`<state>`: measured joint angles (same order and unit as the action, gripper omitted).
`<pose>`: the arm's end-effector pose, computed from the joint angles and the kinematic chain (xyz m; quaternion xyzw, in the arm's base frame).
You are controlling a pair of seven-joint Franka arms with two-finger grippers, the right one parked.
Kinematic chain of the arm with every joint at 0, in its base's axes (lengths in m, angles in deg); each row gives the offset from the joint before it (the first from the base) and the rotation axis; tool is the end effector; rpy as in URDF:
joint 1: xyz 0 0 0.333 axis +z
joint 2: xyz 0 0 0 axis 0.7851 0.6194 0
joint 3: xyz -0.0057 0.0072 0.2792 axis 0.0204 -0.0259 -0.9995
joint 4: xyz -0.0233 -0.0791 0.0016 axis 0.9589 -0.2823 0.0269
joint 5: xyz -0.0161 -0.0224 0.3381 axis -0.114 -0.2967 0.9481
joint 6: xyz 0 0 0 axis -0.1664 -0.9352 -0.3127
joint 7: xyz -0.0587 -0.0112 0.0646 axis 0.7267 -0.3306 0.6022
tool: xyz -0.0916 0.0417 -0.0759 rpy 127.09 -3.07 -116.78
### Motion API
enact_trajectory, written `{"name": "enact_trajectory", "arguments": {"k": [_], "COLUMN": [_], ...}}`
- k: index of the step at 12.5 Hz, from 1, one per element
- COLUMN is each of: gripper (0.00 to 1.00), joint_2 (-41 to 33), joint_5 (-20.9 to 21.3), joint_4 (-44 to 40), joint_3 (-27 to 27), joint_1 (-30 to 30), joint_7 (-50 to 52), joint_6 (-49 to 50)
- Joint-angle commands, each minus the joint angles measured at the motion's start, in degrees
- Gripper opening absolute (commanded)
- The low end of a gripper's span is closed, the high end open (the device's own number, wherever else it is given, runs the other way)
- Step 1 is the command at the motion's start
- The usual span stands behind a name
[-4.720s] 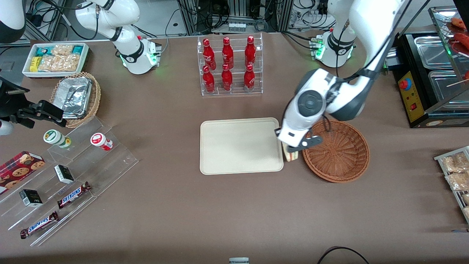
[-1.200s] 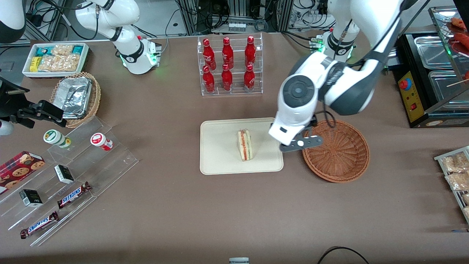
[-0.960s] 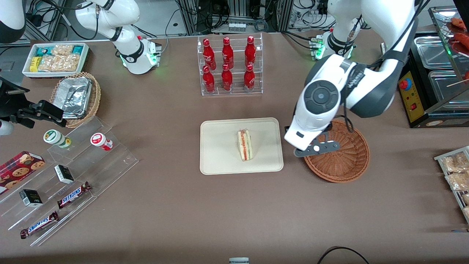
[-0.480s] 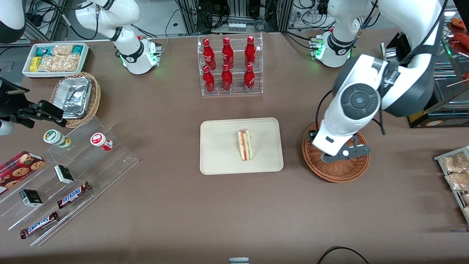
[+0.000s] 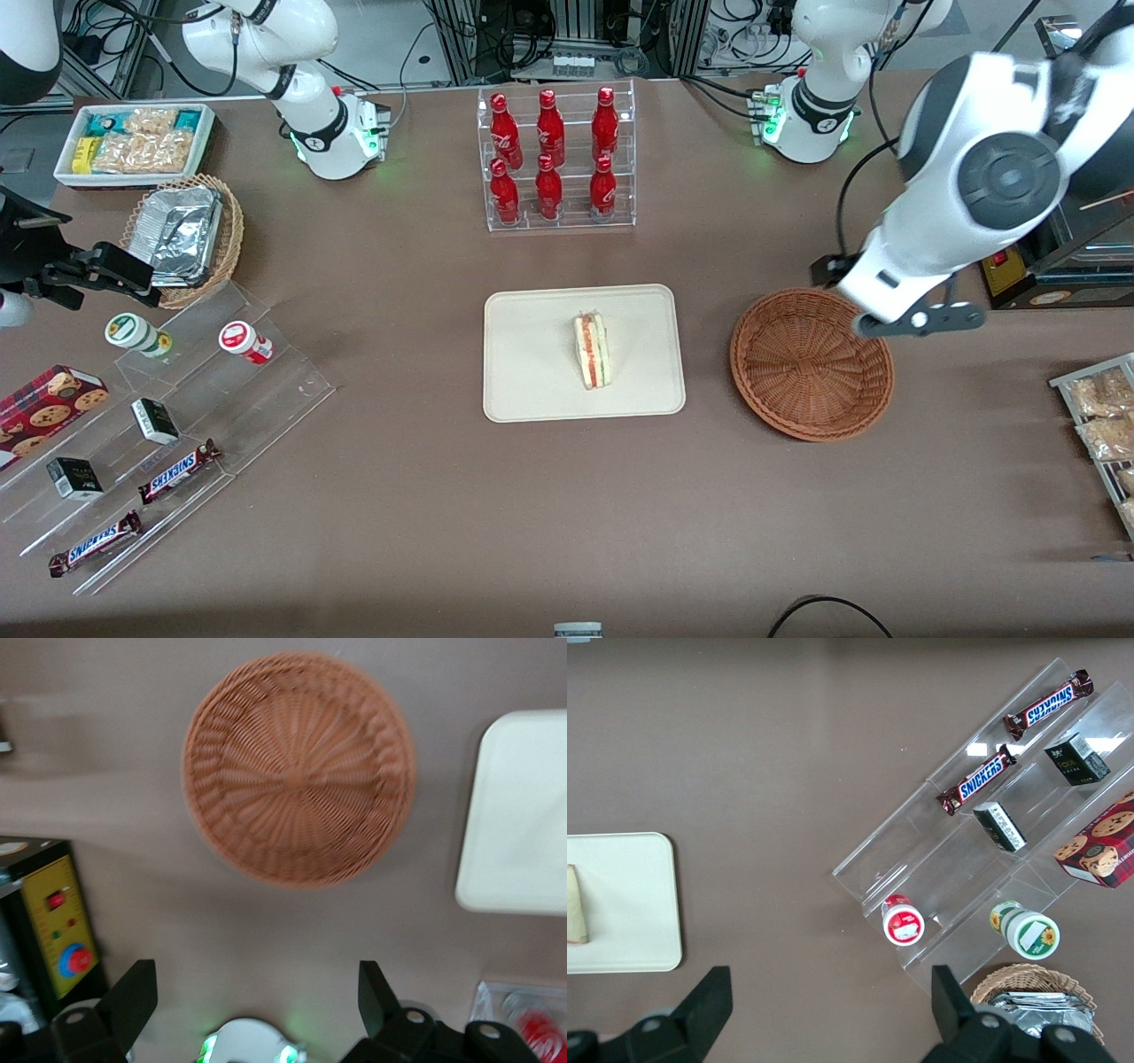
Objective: Place sandwich from basket to tray
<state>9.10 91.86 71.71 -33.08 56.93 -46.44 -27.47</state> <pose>0.4878 -0.1162 0.4911 -0.9890 -0.0004 0.1247 0.0801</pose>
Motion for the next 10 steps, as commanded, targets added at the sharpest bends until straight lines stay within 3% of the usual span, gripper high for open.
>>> {"name": "enact_trajectory", "arguments": {"k": [1,4,10], "gripper": [1.0,1.0,1.0], "joint_2": [-5.53,-8.52,-9.32], "joint_5": [-3.24,-3.25,-3.25], "joint_4": [2.16,1.72,0.23], "joint_3": [-7.51,-12.37,-17.21], "joint_1": [-2.73,-3.18,-3.18], "joint_7": [-8.62,-15.42,-15.6], "joint_6": [3.34,7.31,6.26]}}
